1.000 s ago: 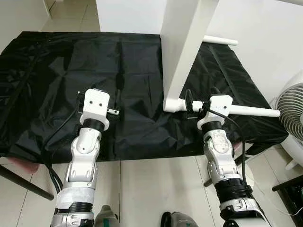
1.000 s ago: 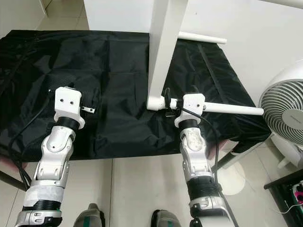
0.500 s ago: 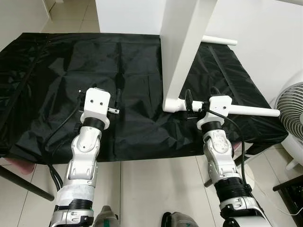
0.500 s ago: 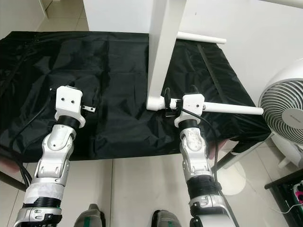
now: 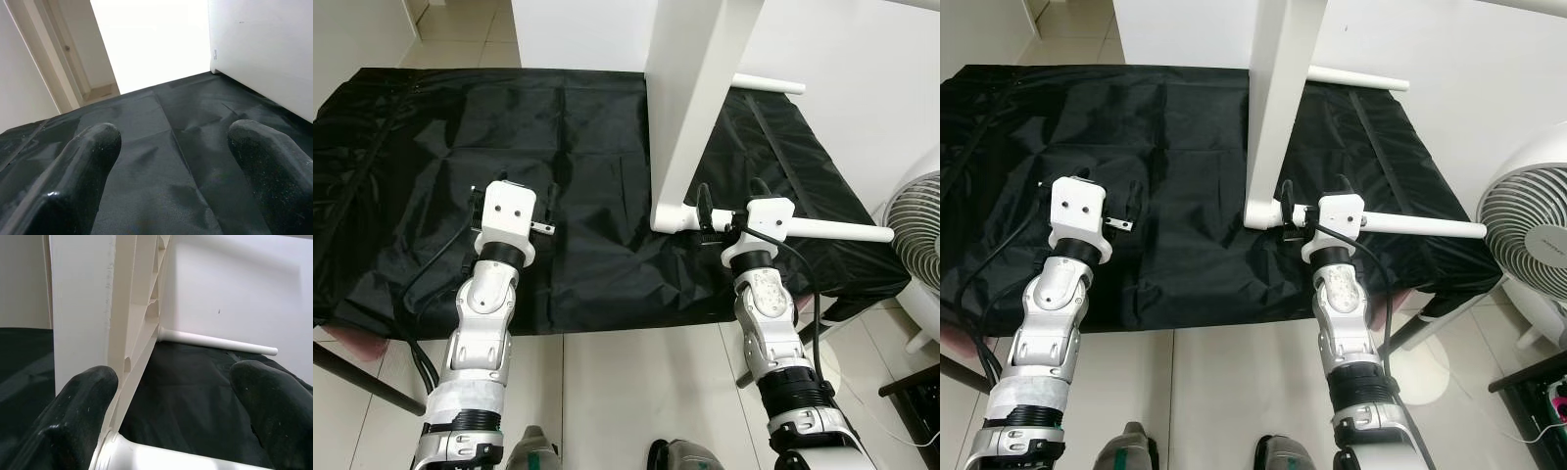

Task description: Building children table

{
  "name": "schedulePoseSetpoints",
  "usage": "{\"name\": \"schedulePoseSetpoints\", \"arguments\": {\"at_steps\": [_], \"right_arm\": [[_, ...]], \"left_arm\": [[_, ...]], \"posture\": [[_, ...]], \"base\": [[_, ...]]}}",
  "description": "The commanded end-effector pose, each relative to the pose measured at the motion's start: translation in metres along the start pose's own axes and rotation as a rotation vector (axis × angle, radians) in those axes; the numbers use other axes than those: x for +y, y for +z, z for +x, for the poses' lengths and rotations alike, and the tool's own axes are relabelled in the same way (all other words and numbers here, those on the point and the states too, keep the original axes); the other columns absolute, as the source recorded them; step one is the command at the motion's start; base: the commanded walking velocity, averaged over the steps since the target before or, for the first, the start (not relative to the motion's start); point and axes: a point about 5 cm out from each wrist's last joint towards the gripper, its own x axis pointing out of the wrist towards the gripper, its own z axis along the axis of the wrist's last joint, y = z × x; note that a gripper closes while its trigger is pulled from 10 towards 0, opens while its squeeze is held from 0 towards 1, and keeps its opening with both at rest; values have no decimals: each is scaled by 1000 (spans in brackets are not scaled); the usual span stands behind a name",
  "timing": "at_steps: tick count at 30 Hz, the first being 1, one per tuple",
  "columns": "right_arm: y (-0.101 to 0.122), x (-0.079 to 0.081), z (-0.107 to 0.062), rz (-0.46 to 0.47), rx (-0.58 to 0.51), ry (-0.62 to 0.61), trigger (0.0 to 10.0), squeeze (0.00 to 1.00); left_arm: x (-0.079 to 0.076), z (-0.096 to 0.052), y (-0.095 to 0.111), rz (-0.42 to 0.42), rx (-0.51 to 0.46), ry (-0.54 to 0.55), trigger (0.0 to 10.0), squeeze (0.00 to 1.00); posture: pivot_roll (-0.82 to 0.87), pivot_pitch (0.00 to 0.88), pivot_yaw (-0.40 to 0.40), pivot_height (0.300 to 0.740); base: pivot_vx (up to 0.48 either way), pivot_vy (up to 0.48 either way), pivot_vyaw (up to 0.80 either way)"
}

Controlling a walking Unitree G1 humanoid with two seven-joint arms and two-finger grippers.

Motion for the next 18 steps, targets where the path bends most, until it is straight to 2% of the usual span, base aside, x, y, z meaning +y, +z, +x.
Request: {"name": "schedulePoseSetpoints", "arguments": {"at_steps": [1,7,12,18], "right_arm": [[0,-3,1,-11,-7,-10,10000,0],[-1,-4,0,-17,-4,-9,10000,0],[-1,-4,-1,-20,0,-8,10000,0],[-2,-4,0,-19,0,-6,10000,0]], "left_arm": [[1,0,-2,11,11,55,10000,0],[-2,0,-4,7,28,46,10000,0],[-2,-2,-6,14,42,51,10000,0],[0,-2,-7,13,44,60,10000,0]], "posture": [[77,0,-7,740],[76,0,-10,740],[78,0,-14,740],[80,0,-19,740]], "base": [[0,0,0],[0,-42,0],[0,-334,0],[0,-480,0]]}}
